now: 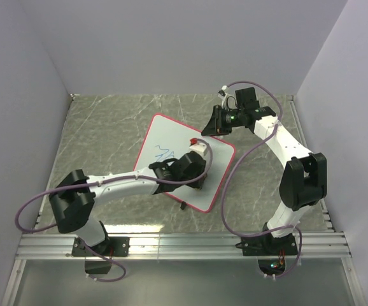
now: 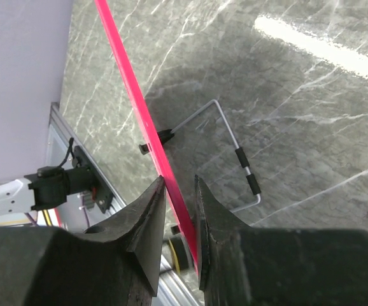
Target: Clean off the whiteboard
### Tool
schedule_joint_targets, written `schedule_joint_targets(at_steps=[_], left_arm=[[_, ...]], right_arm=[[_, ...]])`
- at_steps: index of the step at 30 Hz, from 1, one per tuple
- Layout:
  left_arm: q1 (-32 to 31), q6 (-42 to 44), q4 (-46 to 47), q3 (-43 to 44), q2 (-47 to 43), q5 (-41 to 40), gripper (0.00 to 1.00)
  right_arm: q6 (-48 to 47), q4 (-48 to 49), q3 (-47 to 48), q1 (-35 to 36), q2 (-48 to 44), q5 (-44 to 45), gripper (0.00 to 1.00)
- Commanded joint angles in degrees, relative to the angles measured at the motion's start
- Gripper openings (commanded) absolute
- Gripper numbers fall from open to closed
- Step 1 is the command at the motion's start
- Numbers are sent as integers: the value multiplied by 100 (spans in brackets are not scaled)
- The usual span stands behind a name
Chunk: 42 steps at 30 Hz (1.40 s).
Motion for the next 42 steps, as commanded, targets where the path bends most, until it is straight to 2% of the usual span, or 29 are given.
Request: schedule_joint_targets(at_steps=[1,5,9,13,16,23,28,33,37,42], left_arm=[[557,-104,262,-715,-198,-786,0],[996,-534,483,-1567,-505,-1206,0],[1392,-1114,457,-2043,-717,-1445,0],[1402,-1142,667,-2342,-779,-1376,0],[989,-1019,791,-2264,-577,-1428,0],[-416,-1089,1055,-1720,99,-1436,0],[-655,-1054,1458,-1640,100,-1332,0],[-726,-1264,1336,-1367,294,-1559,0],[-393,-1414,1239,-1761,31,-1753,0],[933,-1292,1256,-2333,-734,-1596,0]], right_arm=[[146,-364,-113,104,-37,33,1],[155,-373,-87,104,-20,-10,0],[181,-382,-43,95,15,-46,0],[199,-417,10,113,51,-19,0],[216,-435,71,104,86,-2,0],[313,-444,159,113,165,-2,0],[410,-338,107,104,261,-151,0],[453,-277,80,104,288,-222,0],[436,-294,71,113,244,-230,0],[401,-285,-51,113,95,-204,0]])
